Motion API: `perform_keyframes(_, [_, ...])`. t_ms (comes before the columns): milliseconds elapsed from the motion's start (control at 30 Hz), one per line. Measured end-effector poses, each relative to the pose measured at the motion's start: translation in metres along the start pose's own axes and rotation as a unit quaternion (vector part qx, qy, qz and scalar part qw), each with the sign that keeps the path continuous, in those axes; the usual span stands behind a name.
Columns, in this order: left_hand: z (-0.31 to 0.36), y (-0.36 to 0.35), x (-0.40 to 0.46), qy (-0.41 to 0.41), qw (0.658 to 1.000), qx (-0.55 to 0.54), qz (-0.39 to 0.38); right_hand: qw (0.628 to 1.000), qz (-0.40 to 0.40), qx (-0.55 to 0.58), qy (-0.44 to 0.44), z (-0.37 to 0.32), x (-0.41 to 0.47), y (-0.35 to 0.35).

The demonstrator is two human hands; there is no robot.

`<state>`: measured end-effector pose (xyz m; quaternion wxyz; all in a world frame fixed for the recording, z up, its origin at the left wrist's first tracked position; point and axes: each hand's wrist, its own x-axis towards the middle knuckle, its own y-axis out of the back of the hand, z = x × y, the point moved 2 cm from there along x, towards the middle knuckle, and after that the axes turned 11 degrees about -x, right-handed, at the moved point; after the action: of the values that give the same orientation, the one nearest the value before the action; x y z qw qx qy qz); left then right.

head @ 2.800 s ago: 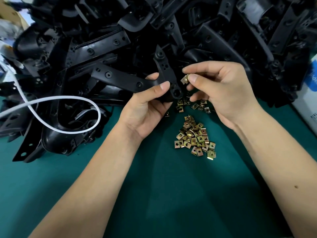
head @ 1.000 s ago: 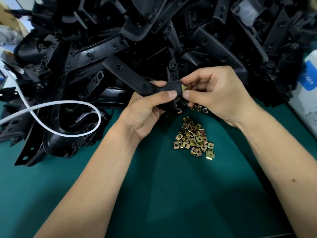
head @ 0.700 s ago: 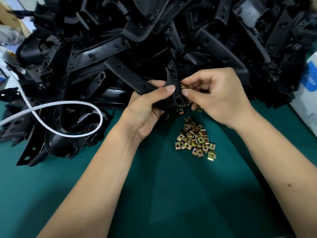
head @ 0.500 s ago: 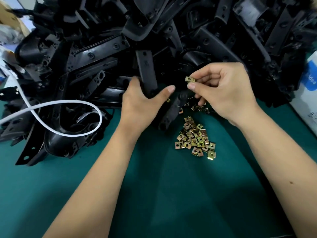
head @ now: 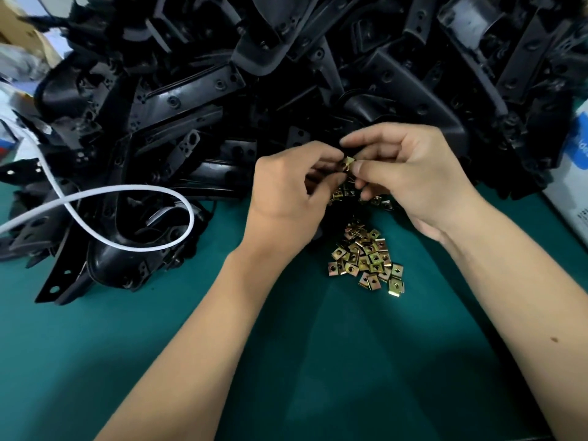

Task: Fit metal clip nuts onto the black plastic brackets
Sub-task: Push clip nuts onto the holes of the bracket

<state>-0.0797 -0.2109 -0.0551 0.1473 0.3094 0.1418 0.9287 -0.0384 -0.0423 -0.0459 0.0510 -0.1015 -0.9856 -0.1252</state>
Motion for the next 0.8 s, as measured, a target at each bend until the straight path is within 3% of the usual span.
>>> perform_keyframes(467, [-0.006,0.009,0.003,0.1,0.994,-0.05,0.01,0.999,0.011,-0.039,-0.032,0.0,-0.001,-0.003])
perform_keyframes(633, [-0.003,0.014,0.004,0.053,0.998,0.034,0.001,0.999,0.014,-0.031,-0.029,0.001,-0.001,0.001])
perform_keyframes(700, [-0.001,0.018,0.004,0.031,0.992,0.107,0.067,0.999,0.014,-0.038,-0.027,0.001,-0.001,0.001])
perform_keyframes(767, [-0.003,0.025,0.003,0.081,0.969,0.186,0.14,0.999,0.014,-0.034,-0.028,0.002,-0.001,0.001])
perform_keyframes(800, [-0.006,0.027,0.002,0.129,0.957,0.22,0.138,0.999,0.015,-0.031,-0.03,0.002,-0.001,0.0])
